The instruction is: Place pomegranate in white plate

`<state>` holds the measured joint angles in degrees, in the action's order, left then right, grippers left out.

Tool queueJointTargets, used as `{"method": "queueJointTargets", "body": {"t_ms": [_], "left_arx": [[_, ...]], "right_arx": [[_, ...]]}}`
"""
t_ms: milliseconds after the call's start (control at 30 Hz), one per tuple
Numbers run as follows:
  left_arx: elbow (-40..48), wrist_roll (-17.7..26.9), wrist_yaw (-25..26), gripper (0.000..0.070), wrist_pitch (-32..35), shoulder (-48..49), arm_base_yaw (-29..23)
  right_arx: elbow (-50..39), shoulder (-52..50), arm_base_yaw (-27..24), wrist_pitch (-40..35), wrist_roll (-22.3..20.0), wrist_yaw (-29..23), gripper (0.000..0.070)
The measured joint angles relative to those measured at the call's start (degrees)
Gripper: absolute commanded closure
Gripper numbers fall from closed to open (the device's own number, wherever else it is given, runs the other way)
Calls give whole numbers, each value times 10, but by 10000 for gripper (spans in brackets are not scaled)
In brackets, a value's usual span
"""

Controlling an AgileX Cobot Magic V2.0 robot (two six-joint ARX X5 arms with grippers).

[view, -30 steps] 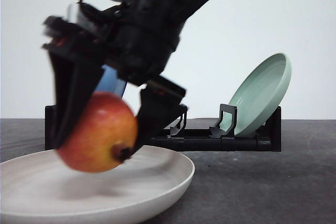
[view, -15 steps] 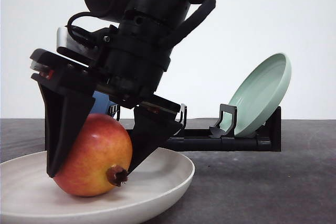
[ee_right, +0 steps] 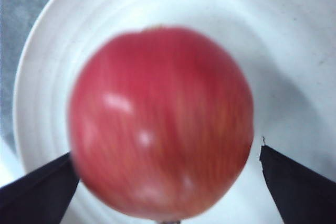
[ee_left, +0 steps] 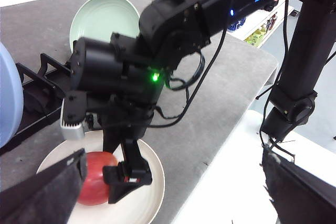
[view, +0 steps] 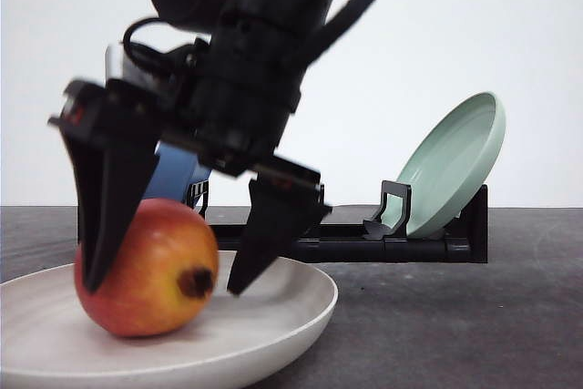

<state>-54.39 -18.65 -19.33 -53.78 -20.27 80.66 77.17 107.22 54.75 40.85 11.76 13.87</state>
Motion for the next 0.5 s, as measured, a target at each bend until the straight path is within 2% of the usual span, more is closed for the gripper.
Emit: {"method": "queueJointTargets", "body": {"t_ms": [133, 267, 400, 500], "left_arx": [[0, 0, 0, 65, 0, 0, 0], [0, 0, 0, 65, 0, 0, 0], [0, 0, -5, 65, 0, 0, 0], [0, 0, -22, 65, 0, 0, 0]], "right_arx": [[30, -47, -7, 54, -18, -4, 0], [43, -137, -14, 96, -46, -5, 0], [43, -232, -29, 177, -66, -9, 0], [43, -301, -34, 226, -71, -32, 0]]}}
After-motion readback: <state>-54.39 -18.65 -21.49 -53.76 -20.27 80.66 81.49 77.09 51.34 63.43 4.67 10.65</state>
